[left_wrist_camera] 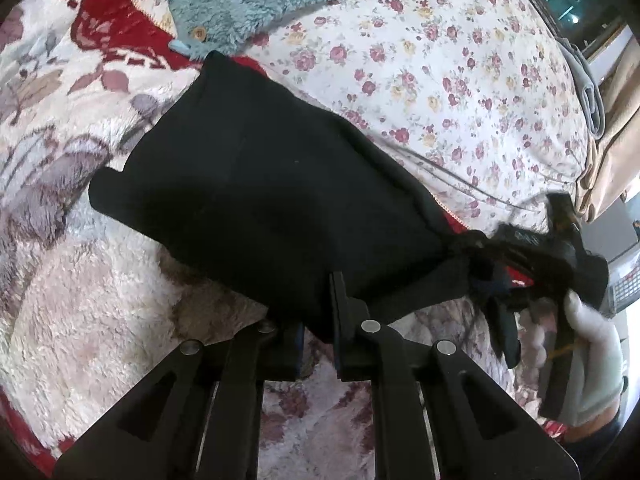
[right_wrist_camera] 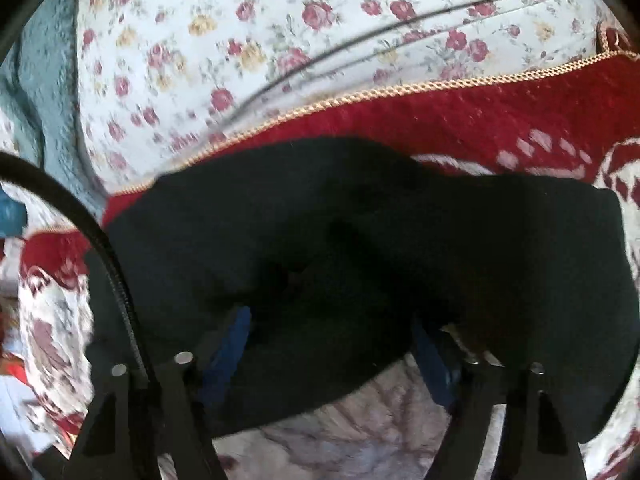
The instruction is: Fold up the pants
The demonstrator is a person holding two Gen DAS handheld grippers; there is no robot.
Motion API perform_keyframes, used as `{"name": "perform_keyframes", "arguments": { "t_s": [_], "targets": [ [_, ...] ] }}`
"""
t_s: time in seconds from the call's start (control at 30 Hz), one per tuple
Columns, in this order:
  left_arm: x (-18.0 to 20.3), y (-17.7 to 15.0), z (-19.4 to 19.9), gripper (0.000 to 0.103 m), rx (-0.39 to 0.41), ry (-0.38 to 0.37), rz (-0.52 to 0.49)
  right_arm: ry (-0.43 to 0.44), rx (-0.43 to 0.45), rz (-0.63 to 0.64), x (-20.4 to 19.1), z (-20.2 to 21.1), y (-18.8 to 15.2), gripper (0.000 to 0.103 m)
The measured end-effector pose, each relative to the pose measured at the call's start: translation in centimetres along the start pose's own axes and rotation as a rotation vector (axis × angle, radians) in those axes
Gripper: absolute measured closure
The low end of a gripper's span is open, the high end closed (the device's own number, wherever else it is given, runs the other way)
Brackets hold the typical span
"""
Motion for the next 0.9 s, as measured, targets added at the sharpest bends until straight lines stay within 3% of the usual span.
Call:
{"name": "perform_keyframes", "arguments": {
  "t_s": [0.07, 0.13, 0.23, 0.3, 0.43, 0.5, 0.53, 0.6, 0.73, 0.77, 0.8, 0.83, 0.9],
  "targets": [
    [-0.4, -0.2, -0.2, 0.094, -0.019, -0.007, 0.021, 0.021, 0.014, -0.012, 0.9, 1.0, -1.5, 0.027],
    [-0.8, -0.4, -0.3, 0.086, -0.036, -0.006, 0.057, 0.026, 0.005, -0.033, 2.2, 1.4, -3.0, 0.027],
    [-1.2, -0.4, -0.2, 0.077, -0.033, 0.009, 0.093, 0.160, 0.087, -0.082, 3.2, 2.7, -4.2, 0.027],
    [-1.5, -0.4, -0.1, 0.076, -0.028, 0.020, 0.115, 0.249, 0.136, -0.108, 3.5, 3.5, -4.4, 0.027],
    [-2.1, -0.2, 0.1, 0.074, -0.005, 0.051, 0.138, 0.325, 0.164, -0.103, 3.1, 3.4, -4.4, 0.028],
    [-2.5, 0.1, 0.3, 0.066, 0.021, 0.075, 0.159, 0.402, 0.189, -0.090, 2.2, 3.5, -4.0, 0.041],
    [-2.6, 0.3, 0.2, 0.058, 0.025, 0.077, 0.169, 0.409, 0.192, -0.081, 1.9, 3.4, -3.9, 0.045],
    [-2.8, 0.7, -0.2, 0.053, 0.032, 0.076, 0.185, 0.365, 0.178, -0.053, 1.6, 2.2, -3.4, 0.049],
    [-3.2, 1.7, -1.0, 0.055, 0.060, 0.073, 0.188, 0.360, 0.216, 0.016, 1.5, 1.6, -3.7, 0.064],
    [-2.9, 1.9, -1.4, 0.061, 0.059, 0.076, 0.162, 0.378, 0.222, 0.028, 1.7, 1.6, -4.1, 0.070],
    [-2.7, 2.0, -1.7, 0.083, 0.045, 0.087, 0.139, 0.405, 0.228, 0.021, 1.9, 1.6, -4.3, 0.072],
    [-2.3, 2.0, -2.3, 0.091, 0.018, 0.085, 0.119, 0.437, 0.234, 0.006, 2.1, 1.6, -4.5, 0.076],
    [-2.0, 2.1, -2.3, 0.094, 0.010, 0.065, 0.113, 0.498, 0.243, -0.022, 2.2, 1.9, -4.9, 0.083]
  ]
}}
Point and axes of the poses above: each gripper's, at about its wrist camera, not at the fingertips, and z roughly against the way its jaws point, x to its right, y to its top, the point moved 9 cm from there along -z, roughly the way its jaws point, and after that the axes turned 10 degrees about y, right-handed, at the moved point
